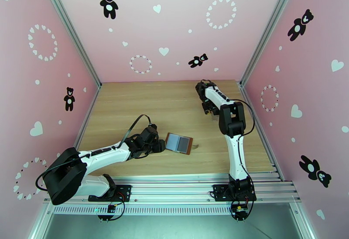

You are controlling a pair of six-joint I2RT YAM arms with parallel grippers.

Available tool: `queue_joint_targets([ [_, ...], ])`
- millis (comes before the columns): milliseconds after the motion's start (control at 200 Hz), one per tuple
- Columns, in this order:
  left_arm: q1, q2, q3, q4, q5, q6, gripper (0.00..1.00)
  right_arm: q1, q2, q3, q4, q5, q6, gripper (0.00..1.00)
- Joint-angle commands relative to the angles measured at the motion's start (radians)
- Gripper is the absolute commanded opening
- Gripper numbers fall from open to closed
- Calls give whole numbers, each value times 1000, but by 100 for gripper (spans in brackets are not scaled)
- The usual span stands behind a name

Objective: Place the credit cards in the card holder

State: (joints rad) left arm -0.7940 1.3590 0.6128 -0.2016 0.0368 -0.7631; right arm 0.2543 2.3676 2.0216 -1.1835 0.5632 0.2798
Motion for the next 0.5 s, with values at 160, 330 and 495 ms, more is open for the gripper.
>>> queue_joint_targets([
  [160,5,-8,-14,10,-5,-6,53,0,26,30,-28,14,19,60],
  [330,6,-7,-15,9,-9,-8,54,0,20,31,-30,32,23,46],
  [495,4,-3,-15,10,-12,-9,54,-1,15,31,-31,28,28,38],
])
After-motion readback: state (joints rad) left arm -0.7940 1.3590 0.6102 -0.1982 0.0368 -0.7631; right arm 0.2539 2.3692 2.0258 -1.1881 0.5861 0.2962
